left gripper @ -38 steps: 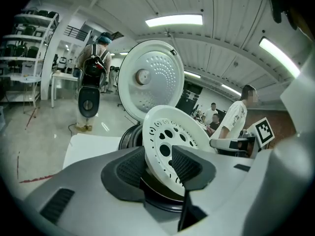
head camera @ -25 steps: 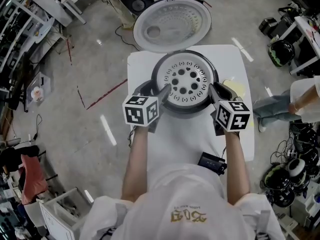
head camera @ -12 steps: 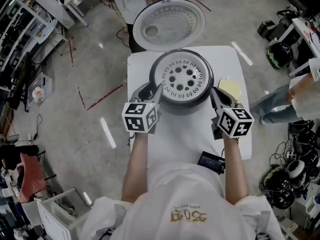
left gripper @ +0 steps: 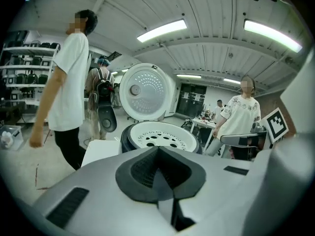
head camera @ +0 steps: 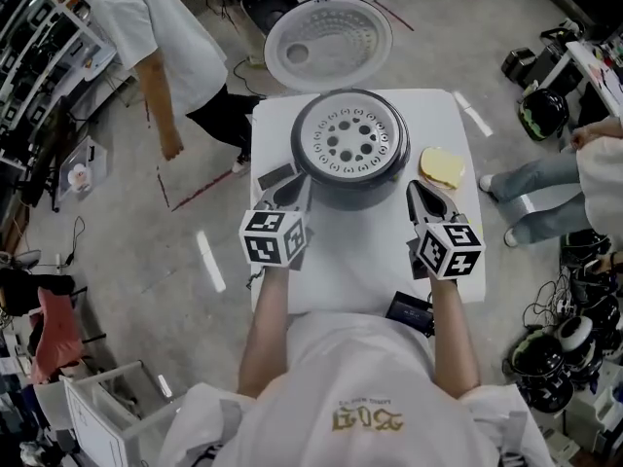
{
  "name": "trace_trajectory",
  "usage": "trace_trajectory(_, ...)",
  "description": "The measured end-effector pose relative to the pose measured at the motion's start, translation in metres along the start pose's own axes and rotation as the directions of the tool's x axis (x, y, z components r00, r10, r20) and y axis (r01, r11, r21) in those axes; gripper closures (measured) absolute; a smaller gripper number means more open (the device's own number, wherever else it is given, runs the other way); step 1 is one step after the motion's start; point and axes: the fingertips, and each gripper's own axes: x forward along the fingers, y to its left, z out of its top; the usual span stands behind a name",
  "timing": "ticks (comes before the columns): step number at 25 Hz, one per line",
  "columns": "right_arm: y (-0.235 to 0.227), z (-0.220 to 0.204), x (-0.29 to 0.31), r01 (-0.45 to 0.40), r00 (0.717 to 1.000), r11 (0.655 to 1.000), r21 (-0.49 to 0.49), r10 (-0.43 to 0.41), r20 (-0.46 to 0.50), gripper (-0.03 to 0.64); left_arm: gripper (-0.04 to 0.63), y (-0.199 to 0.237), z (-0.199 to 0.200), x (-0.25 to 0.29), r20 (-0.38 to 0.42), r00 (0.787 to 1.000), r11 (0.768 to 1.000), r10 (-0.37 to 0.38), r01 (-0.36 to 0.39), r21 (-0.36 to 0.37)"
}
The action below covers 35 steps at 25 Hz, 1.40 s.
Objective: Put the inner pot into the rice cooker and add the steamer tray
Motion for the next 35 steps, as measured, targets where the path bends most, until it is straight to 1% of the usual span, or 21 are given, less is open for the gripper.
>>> trace_trajectory(4, 0.007, -0.01, -0.018, -0.003, 1.0, 1.0, -0.01, 0.003, 0.001, 0.607, 0.581, -0.008, -0.014, -0.02, 0.008, 1.0, 1.0, 0.006, -0.006, -0.027)
trace_trajectory(10, 0.018, -0.018, -0.042, 0.003, 1.0, 1.0, -0.019, -0.003, 0.017, 0.607, 0.581, -0.019, -0.017, -0.049, 0.065, 0.998, 0.999, 0.016, -0.014, -0.031)
trace_trajectory(16, 0.029, -0.022, -0.056, -0.004, 1.0, 0.999, -0.038, 0.005, 0.026, 0.607, 0.581, -0.022, -0.026, -0.069, 0.082, 0.997, 0.997, 0.012, -0.006, -0.074)
trace_trajectory(26, 0.038, -0.023, -0.069, -0.005, 0.999, 0.998, -0.058, 0.007, 0.033, 0.607, 0.581, -0.03, -0.029, -0.086, 0.119, 0.993, 0.998, 0.02, -0.013, -0.061)
trace_trajectory(35, 0.047, -0.024, -0.079, -0.009, 0.999, 0.998, -0.065, 0.011, 0.031, 0.607, 0.581, -0.039, -0.029, -0.096, 0.131, 0.991, 0.998, 0.007, 0.001, -0.062)
